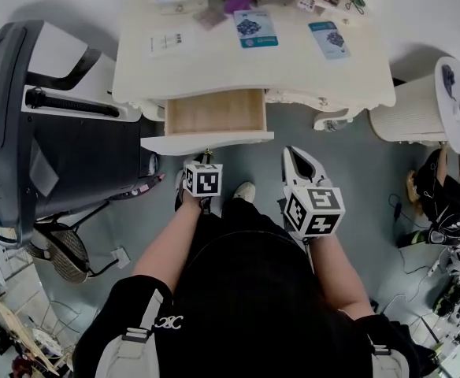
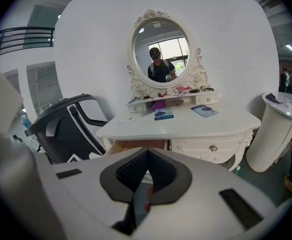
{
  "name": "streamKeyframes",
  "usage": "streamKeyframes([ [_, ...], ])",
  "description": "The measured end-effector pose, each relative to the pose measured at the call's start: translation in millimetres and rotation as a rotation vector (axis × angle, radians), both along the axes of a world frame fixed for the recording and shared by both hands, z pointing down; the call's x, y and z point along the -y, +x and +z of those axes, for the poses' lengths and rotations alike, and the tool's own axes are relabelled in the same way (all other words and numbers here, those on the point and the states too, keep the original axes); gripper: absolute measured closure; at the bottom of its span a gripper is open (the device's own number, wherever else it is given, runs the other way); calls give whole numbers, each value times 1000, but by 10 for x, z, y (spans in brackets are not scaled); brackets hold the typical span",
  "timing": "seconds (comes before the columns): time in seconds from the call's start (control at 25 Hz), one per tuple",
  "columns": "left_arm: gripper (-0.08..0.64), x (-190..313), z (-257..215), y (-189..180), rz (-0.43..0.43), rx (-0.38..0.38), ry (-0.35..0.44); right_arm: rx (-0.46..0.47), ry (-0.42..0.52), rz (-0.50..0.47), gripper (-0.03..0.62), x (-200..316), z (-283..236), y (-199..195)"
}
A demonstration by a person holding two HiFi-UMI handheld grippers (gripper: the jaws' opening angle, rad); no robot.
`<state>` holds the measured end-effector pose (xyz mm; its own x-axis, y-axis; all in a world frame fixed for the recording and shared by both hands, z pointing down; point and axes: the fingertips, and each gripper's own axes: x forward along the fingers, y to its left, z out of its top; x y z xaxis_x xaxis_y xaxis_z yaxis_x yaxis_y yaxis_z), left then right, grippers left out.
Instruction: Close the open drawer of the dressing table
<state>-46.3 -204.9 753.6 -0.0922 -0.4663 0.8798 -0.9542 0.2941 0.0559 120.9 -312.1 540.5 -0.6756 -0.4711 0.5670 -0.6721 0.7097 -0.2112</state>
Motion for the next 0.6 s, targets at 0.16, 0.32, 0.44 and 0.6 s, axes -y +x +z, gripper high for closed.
streamKeyframes([
  [0.16, 490, 120, -3, -90, -22, 7, -14, 3, 0, -3, 583, 4, 8, 33],
  [0.32, 494, 316, -34, -246, -45, 32, -5, 7, -4, 20, 583, 62, 0, 122],
  [0.44, 495, 502, -53, -361, -50, 37, 13, 2, -6, 52, 583, 126, 20, 240],
  [0.6, 497, 710, -58, -488, -46, 29, 50, -17, -7, 92, 583, 189, 71, 388],
])
